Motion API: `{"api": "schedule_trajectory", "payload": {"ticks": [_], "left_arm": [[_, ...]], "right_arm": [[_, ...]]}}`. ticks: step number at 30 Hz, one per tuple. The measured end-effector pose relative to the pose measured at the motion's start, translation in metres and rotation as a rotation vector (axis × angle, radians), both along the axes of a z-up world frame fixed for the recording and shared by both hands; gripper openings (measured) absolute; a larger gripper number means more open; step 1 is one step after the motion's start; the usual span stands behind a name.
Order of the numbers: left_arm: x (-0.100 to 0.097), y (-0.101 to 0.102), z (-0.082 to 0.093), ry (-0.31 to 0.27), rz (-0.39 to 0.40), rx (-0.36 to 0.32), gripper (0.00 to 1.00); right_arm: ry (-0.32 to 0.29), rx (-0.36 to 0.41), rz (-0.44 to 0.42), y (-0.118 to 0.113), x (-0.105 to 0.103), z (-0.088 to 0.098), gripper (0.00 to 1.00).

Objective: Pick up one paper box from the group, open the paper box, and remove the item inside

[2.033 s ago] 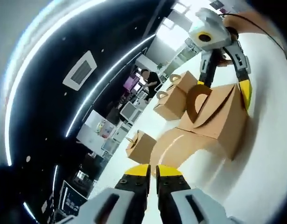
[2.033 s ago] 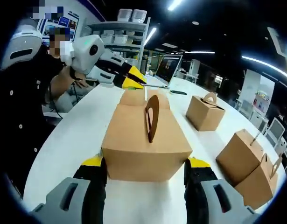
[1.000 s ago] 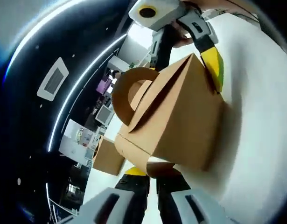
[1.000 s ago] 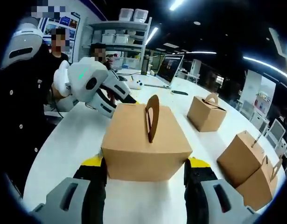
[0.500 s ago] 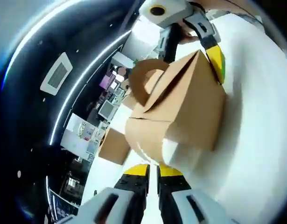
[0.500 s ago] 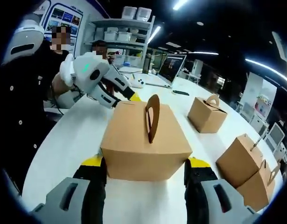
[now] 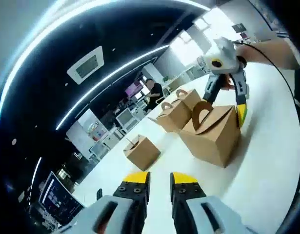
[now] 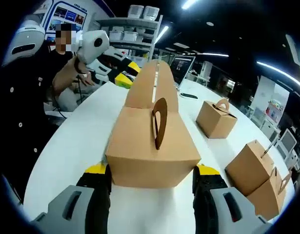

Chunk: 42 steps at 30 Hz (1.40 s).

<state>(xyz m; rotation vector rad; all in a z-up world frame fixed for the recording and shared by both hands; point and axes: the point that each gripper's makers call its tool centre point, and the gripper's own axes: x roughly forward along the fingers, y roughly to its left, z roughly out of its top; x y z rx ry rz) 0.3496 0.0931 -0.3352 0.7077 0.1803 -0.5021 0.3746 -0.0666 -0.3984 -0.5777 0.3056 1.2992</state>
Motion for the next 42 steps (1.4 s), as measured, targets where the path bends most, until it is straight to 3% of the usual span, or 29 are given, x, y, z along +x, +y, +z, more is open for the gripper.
{"api": "schedule_trajectory", "payload": {"ticks": [6,10,14,20,24,27,29,31,33,35,42], "left_arm": [[-0.022,-0.021,-0.007,0.101,-0.114,-0.141,0.22],[-0.033,-0.033,-0.008,0.16,-0.178,-0.209,0.31],[-0.035,-0.038,-0.006,0.172,-0.192,-0.234,0.31],[-0.036,-0.042,-0.002,0.168,-0.207,-0.237,0.33],[-0.038,-0.044,-0.005,0.195,-0.233,-0.226,0.36],[-0.042,-0.042,-0.005,0.21,-0.244,-0.223,0.36],[-0.049,-0.036,-0.007,0.244,-0.251,-0.237,0.36],[-0.055,-0.021,-0.015,0.308,-0.198,-0.247,0.36],[-0.062,-0.007,-0.019,0.325,-0.189,-0.251,0.36],[-0.067,0.005,-0.022,0.352,-0.166,-0.27,0.37],[-0.078,0.021,-0.011,0.375,-0.155,-0.336,0.39]], "right_arm": [[0.005,-0.01,-0.008,-0.002,0.0,-0.003,0.68],[0.025,0.022,-0.029,-0.001,-0.002,0.0,0.75],[0.007,0.043,-0.06,-0.007,0.0,0.005,0.78],[-0.045,0.097,-0.113,-0.024,-0.013,0.02,0.77],[-0.045,0.123,-0.169,-0.041,-0.025,0.021,0.76],[-0.03,0.118,-0.252,-0.059,-0.035,0.019,0.76],[-0.073,0.114,-0.31,-0.073,-0.04,0.023,0.75],[-0.101,0.136,-0.364,-0.083,-0.047,0.029,0.74],[-0.062,0.15,-0.433,-0.098,-0.062,0.031,0.73],[-0.082,0.146,-0.475,-0.109,-0.072,0.038,0.72],[-0.048,0.151,-0.496,-0.117,-0.103,0.066,0.73]]}}
